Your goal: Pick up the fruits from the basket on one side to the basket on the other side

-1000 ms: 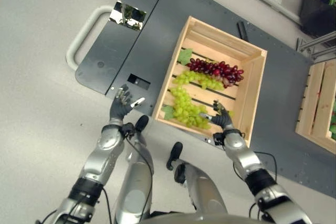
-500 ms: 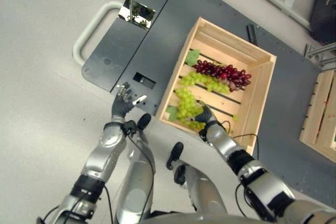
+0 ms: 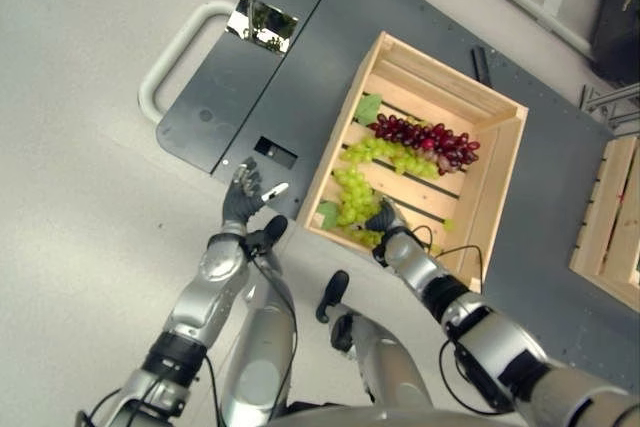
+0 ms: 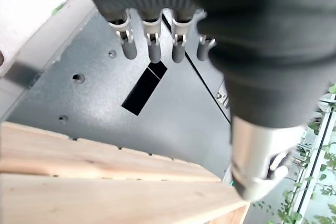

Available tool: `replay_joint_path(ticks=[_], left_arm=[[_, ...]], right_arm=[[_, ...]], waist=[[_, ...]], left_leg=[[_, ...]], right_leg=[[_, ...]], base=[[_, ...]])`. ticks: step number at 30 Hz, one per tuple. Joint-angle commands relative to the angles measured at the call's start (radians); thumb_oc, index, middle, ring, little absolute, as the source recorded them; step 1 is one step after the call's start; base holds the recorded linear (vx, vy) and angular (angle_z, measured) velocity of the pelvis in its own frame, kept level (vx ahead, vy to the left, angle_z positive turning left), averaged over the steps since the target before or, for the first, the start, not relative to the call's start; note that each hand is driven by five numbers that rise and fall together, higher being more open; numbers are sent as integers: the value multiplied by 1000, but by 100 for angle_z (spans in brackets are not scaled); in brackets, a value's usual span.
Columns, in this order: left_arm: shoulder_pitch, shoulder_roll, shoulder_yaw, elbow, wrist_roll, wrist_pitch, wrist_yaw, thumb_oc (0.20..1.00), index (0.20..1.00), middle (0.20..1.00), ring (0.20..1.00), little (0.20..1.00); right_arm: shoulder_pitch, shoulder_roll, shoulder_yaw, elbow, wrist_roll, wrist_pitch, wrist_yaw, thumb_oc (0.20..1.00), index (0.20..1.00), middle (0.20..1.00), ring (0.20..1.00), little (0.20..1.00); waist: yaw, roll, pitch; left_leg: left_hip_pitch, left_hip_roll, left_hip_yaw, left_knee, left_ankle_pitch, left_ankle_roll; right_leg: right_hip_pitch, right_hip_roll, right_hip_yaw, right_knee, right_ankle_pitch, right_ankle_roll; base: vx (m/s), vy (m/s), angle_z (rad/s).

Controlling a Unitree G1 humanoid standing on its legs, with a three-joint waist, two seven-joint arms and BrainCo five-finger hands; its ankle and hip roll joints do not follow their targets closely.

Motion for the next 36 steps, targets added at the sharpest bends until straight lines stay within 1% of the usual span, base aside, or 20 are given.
replay_joint_path(ticks=[1, 4, 5, 7, 10, 12, 15, 16, 17, 18, 19, 20, 24, 26, 29, 30, 32, 33, 34, 36], left_arm=[[3, -18, -32, -85, 35, -23, -18, 1000, 1000, 1000, 1000, 1000], [3, -10, -51, -93, 31, -21, -30, 1000, 1000, 1000, 1000, 1000], [-2, -10, -51, -93, 31, -21, -30, 1000, 1000, 1000, 1000, 1000], [-9, -8, -69, -100, 30, -18, -39, 1000, 1000, 1000, 1000, 1000], [-16, -9, -81, -102, 28, -15, -50, 1000, 1000, 1000, 1000, 1000], [-20, -11, -97, -105, 25, -15, -58, 1000, 1000, 1000, 1000, 1000], [-30, -12, -102, -107, 19, -19, -60, 1000, 1000, 1000, 1000, 1000], [-25, -13, -103, -108, 19, -20, -60, 1000, 1000, 1000, 1000, 1000], [-34, -17, -111, -113, 15, -22, -61, 1000, 1000, 1000, 1000, 1000], [-34, -20, -118, -116, 9, -25, -59, 1000, 1000, 1000, 1000, 1000], [-42, -22, -124, -118, 4, -28, -57, 1000, 1000, 1000, 1000, 1000], [-50, -24, -127, -119, -3, -27, -56, 1000, 1000, 1000, 1000, 1000], [-63, -45, -154, -121, -19, -34, -43, 1000, 1000, 1000, 1000, 1000], [-71, -54, -169, -116, -28, -39, -35, 1000, 1000, 1000, 1000, 1000], [-73, -63, -178, -100, -38, -47, -28, 1000, 1000, 1000, 1000, 1000], [-73, -63, -178, -100, -38, -48, -28, 1000, 1000, 1000, 1000, 1000], [-71, -60, -177, -92, -39, -53, -20, 1000, 1000, 1000, 1000, 1000], [-71, -60, -177, -92, -39, -53, -20, 1000, 1000, 1000, 1000, 1000], [-68, -59, -175, -89, -40, -56, -18, 1000, 1000, 1000, 1000, 1000], [-59, -54, -170, -83, -43, -63, -15, 1000, 1000, 1000, 1000, 1000]], right_arm=[[16, 59, 26, 128, -72, 55, 63, 1000, 1000, 1000, 1000, 1000], [6, 60, 54, 182, -169, 92, 89, 1000, 1000, 1000, 1000, 1000], [1, 59, 51, 182, -169, 92, 90, 1000, 1000, 1000, 1000, 1000], [-2, 63, 62, 215, -232, 115, 115, 1000, 1000, 1000, 1000, 1000], [5, 63, 60, 231, -248, 122, 124, 1000, 1000, 1000, 1000, 1000], [15, 62, 57, 235, -259, 128, 118, 1000, 1000, 1000, 1000, 1000], [15, 65, 54, 234, -257, 123, 118, 1000, 1000, 1000, 1000, 1000], [20, 66, 56, 234, -257, 123, 118, 1000, 1000, 1000, 1000, 1000], [23, 66, 45, 223, -239, 115, 97, 812, 812, 812, 812, 812], [32, 68, 40, 219, -222, 114, 83, 630, 630, 630, 630, 630], [37, 63, 27, 217, -199, 109, 67, 291, 291, 291, 291, 291], [38, 64, 14, 218, -180, 108, 56, 200, 200, 200, 200, 200], [70, 65, -68, 221, -33, 83, -19, 200, 200, 200, 200, 200], [86, 69, -111, 207, 58, 59, -67, 200, 200, 200, 200, 200], [102, 70, -139, 186, 134, 20, -109, 200, 200, 200, 200, 200], [103, 70, -139, 186, 134, 20, -109, 200, 200, 200, 200, 200], [117, 74, -171, 169, 221, -20, -132, 200, 200, 200, 200, 200], [118, 74, -171, 169, 221, -20, -132, 200, 200, 200, 200, 200], [121, 67, -190, 162, 259, -33, -137, 200, 200, 200, 200, 200], [131, 70, -211, 142, 329, -74, -148, 200, 200, 200, 200, 200]], waist=[[53, 31, 19], [62, 44, 19], [61, 45, 19], [70, 56, 19], [75, 64, 19], [85, 77, 19], [89, 85, 19], [90, 85, 19], [94, 92, 19], [96, 97, 19], [99, 103, 19], [102, 109, 19], [111, 144, 19], [113, 160, 19], [113, 179, 19], [114, 179, 19], [106, 182, 19], [106, 182, 19], [103, 180, 19], [94, 174, 19]], left_leg=[[11, -51, 11, -80, -15, 113], [4, -57, 2, -74, -22, 113], [-4, -59, 0, -73, -15, 112], [-18, -64, -10, -71, -12, 112], [-32, -70, -20, -66, -10, 111], [-39, -74, -28, -64, -13, 110], [-58, -79, -39, -62, -3, 108], [-50, -78, -38, -62, -10, 109], [-68, -80, -48, -63, 1, 106], [-69, -79, -48, -62, -3, 105], [-77, -81, -52, -62, 0, 103], [-94, -84, -57, -63, 10, 101], [-116, -93, -71, -65, 15, 97], [-127, -97, -75, -63, 19, 95], [-132, -101, -75, -66, 25, 92], [-132, -101, -75, -66, 25, 92], [-123, -96, -67, -67, 21, 91], [-123, -95, -67, -68, 21, 91], [-119, -93, -63, -69, 20, 91], [-109, -90, -54, -72, 18, 91]], right_leg=[[-106, -77, 6, -20, 104, 39], [-108, -80, -1, -15, 97, 39], [-114, -80, -3, -18, 105, 39], [-121, -82, -13, -20, 105, 39], [-129, -82, -20, -18, 105, 39], [-133, -83, -27, -13, 97, 37], [-148, -85, -35, -13, 104, 37], [-142, -85, -34, -8, 95, 36], [-156, -86, -42, -10, 102, 37], [-155, -87, -43, -7, 95, 37], [-160, -88, -46, -7, 95, 36], [-173, -90, -53, -8, 101, 36], [-191, -94, -73, 3, 88, 30], [-201, -96, -76, 4, 87, 29], [-208, -100, -79, 5, 86, 28], [-208, -100, -79, 5, 86, 28], [-206, -104, -71, 5, 87, 27], [-206, -103, -71, 5, 87, 27], [-205, -104, -67, 4, 87, 27], [-200, -105, -57, 5, 88, 28]], base=[[10, 8, 7], [0, 0, 0], [0, 0, 0], [5, -2, 2], [8, 2, 18], [11, 6, 11], [5, 12, 7], [1, 10, 5], [10, -10, 5], [-6, -1, 9], [-11, 2, 9], [-12, 3, 13], [-9, 16, 35], [-10, 38, -5], [-15, 51, -2], [-8, 55, 25], [-7, 49, 31], [2, 27, 27], [3, 20, 14], [6, 29, -17]])
